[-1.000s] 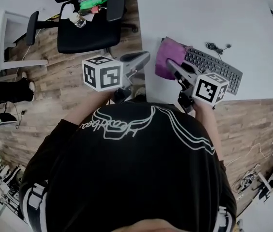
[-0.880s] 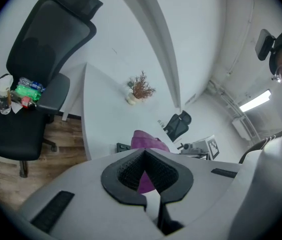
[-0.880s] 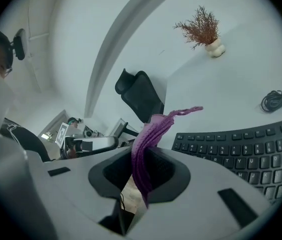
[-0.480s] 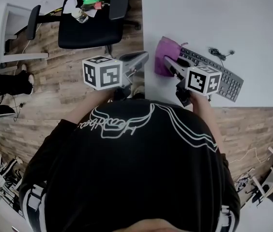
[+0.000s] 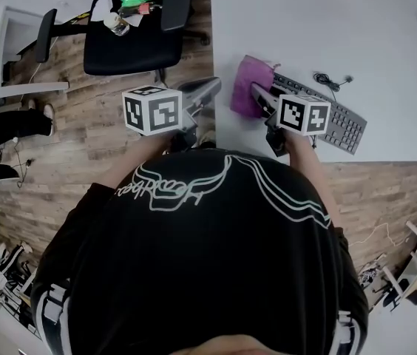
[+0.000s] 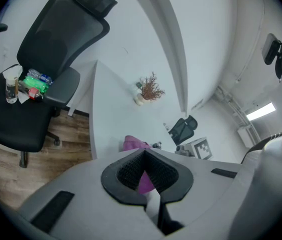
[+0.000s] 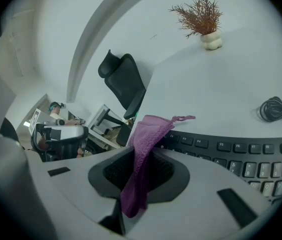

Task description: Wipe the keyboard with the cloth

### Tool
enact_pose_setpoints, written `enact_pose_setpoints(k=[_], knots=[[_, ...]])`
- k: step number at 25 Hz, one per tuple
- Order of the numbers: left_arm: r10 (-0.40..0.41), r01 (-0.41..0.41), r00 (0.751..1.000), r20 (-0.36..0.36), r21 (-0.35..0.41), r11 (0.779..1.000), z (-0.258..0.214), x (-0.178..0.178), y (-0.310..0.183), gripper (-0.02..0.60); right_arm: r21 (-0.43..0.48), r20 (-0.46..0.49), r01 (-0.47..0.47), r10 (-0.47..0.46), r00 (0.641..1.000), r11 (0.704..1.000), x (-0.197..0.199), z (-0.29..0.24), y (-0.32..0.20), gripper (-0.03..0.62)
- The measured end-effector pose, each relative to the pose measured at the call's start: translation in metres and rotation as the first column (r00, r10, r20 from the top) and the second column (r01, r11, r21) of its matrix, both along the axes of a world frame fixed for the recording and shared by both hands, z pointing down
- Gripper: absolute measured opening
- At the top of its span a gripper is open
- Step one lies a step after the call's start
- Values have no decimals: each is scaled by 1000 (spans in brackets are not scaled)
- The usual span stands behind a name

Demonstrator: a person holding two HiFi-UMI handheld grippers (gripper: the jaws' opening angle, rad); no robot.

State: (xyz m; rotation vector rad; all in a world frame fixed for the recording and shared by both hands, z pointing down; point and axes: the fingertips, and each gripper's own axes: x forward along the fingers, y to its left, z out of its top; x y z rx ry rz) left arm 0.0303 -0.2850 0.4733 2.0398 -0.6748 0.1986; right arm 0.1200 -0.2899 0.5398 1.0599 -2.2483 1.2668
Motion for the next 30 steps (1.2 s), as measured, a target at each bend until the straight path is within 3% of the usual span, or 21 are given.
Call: enact_pose_setpoints(k=[17,30], knots=[[-3,3,1000,-20,-3,1000,2,3,-2,6,-16,-70,-24,22,997,1000,7,10,2,58],[52,-53,998,-38,-25,998,6,25,3,6,-23,-91,-119,117,989,993,53,13,18,58]])
